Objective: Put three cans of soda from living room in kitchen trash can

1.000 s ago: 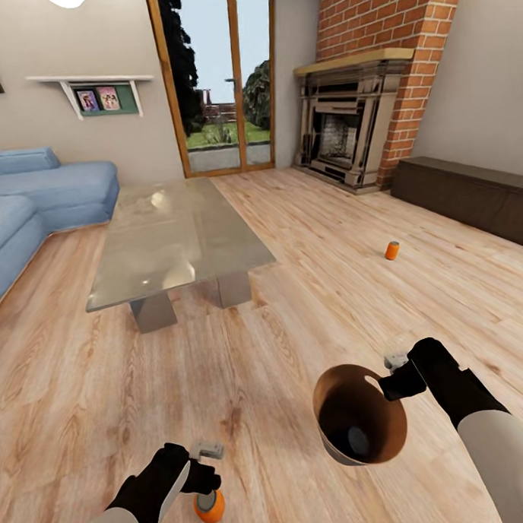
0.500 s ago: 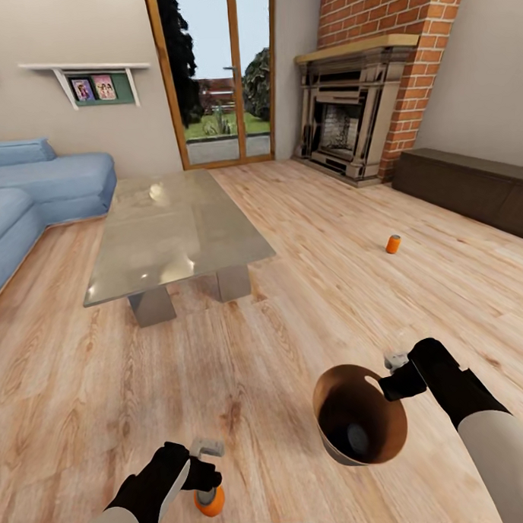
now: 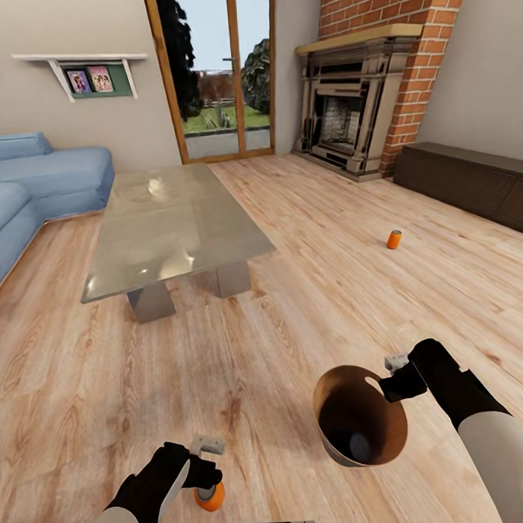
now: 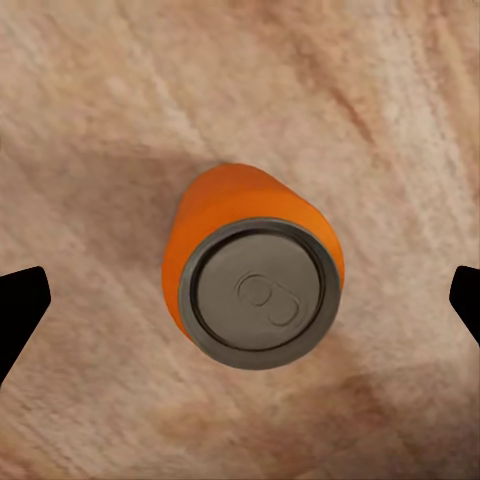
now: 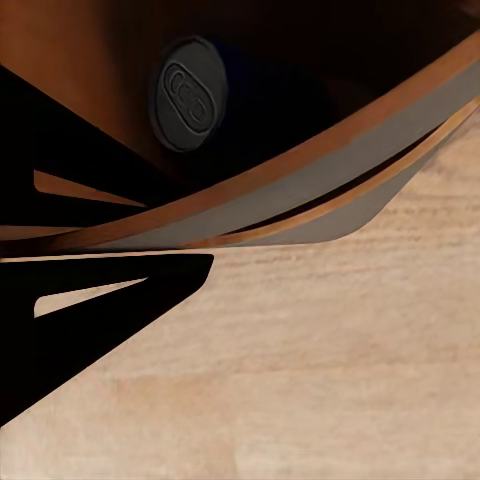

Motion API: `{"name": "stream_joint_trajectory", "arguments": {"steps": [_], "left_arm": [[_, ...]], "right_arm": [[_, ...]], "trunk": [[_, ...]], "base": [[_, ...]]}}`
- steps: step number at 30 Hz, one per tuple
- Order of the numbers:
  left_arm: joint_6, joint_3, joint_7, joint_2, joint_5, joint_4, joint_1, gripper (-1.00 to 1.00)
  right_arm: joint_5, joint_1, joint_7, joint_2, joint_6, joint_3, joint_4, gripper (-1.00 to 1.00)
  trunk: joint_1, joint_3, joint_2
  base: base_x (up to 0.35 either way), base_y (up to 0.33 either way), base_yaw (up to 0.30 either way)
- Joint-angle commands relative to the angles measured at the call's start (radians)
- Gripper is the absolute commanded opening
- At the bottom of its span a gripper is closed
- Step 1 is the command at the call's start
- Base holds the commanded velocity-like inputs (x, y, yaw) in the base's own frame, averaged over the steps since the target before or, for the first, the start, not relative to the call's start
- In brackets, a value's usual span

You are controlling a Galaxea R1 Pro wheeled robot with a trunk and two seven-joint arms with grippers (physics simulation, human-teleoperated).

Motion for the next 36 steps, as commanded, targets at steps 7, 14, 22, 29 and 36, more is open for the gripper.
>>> {"name": "stream_joint_trajectory", "arguments": {"steps": [7,14,22,29,36], "left_arm": [[-0.001,0.001,0.001,0.000,0.000,0.000,0.000,1.00],[-0.001,0.002,0.001,0.000,0.000,0.001,0.000,1.00],[-0.001,0.002,0.000,0.000,0.000,0.002,0.000,1.00],[-0.002,0.000,0.001,-0.001,0.000,0.006,0.000,1.00],[-0.004,0.000,0.001,-0.002,0.000,0.004,0.000,1.00]], "right_arm": [[-0.021,0.000,0.006,0.001,0.010,-0.001,-0.005,-1.00],[-0.022,0.000,0.007,0.003,0.010,0.002,-0.010,-1.00],[-0.024,0.000,0.007,0.006,0.010,-0.003,-0.019,-1.00],[-0.027,-0.002,0.009,0.006,0.010,-0.006,-0.044,-1.00],[-0.030,-0.004,0.011,0.006,0.010,-0.008,-0.054,-1.00]], "trunk": [[0.000,0.000,0.000],[0.000,0.000,0.000],[0.002,-0.019,-0.001],[0.005,-0.046,-0.003],[0.008,-0.073,-0.004]], "base": [[0.000,0.000,0.000],[0.000,0.000,0.000],[0.000,0.000,0.000],[0.000,0.000,0.000],[0.000,0.000,0.000]]}}
